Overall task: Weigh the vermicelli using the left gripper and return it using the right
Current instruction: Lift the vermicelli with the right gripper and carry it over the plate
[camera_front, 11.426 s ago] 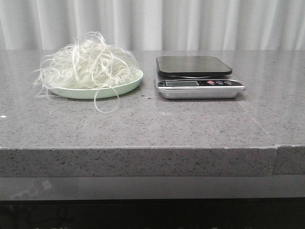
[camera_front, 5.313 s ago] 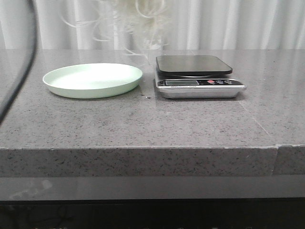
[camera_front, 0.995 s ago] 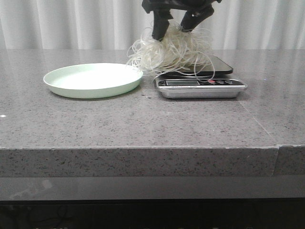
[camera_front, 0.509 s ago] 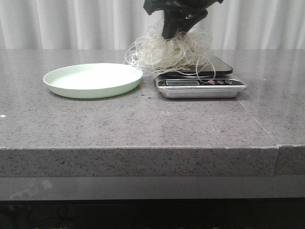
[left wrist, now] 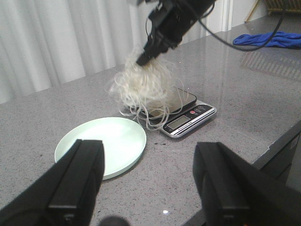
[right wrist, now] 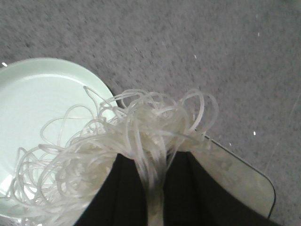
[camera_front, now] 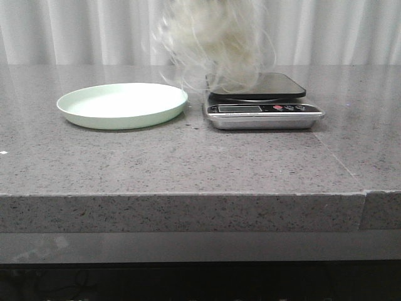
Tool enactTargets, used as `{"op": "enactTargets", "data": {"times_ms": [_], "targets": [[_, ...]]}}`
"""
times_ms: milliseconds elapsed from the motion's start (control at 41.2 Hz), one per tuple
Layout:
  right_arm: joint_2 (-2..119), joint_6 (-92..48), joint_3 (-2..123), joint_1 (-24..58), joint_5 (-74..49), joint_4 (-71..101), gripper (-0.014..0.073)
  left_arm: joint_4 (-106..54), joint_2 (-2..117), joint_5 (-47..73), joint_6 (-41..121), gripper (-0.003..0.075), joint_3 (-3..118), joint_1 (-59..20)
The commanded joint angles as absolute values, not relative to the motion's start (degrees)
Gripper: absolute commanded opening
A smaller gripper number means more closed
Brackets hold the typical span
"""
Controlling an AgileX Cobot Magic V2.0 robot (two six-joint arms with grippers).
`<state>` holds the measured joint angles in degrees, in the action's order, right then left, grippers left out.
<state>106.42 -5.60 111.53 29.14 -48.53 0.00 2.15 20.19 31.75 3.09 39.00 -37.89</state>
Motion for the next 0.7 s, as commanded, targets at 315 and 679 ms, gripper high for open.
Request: {"op": "enactTargets", "data": {"times_ms": [315,679], "targets": [[104.1,-6.4,117.7,37.8,-28.9,0.0,0.0160,1.6,20.5,27.5,3.0,0.0470,40.4,-38.1],[113.4,-6.4,117.7,38.6,-33.0,0.0,0.0176,1.6,20.5,27.5,3.0,0.0470,40.4,-38.1]]}}
